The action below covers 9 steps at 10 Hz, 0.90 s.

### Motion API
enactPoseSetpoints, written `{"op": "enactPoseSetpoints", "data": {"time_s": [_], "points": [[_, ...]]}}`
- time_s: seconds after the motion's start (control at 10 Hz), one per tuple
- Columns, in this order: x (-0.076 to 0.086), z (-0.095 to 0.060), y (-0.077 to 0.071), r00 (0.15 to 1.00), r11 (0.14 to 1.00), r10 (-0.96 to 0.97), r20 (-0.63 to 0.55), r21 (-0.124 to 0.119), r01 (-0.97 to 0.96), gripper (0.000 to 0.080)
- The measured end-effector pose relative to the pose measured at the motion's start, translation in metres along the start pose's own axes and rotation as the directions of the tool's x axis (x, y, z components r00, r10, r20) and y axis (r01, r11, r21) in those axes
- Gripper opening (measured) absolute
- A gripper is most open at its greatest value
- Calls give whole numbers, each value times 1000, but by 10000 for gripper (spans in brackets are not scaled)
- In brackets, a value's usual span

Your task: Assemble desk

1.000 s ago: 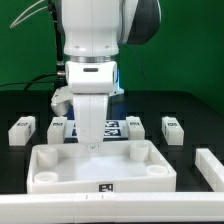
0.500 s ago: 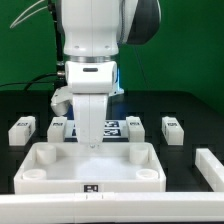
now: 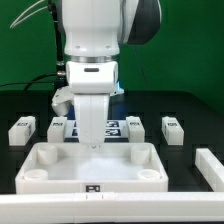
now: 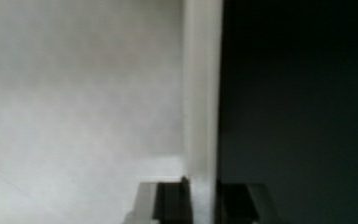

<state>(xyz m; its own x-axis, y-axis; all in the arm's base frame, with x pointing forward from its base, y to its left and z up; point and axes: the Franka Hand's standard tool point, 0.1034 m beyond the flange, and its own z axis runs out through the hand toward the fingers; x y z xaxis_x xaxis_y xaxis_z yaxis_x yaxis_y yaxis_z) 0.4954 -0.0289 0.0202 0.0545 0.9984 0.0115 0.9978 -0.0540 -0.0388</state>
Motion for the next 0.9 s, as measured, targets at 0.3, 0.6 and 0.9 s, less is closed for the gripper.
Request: {"op": "enactPoseSetpoints", "data": {"time_s": [0.3,0.6,0.9], "points": [[36,0,17,1000,1000,-8,-18,-22,7,55],[59,0,20,999,1000,19,-28,6,-18,55],[65,0,20,999,999,24,-28,24,-23,55]]}}
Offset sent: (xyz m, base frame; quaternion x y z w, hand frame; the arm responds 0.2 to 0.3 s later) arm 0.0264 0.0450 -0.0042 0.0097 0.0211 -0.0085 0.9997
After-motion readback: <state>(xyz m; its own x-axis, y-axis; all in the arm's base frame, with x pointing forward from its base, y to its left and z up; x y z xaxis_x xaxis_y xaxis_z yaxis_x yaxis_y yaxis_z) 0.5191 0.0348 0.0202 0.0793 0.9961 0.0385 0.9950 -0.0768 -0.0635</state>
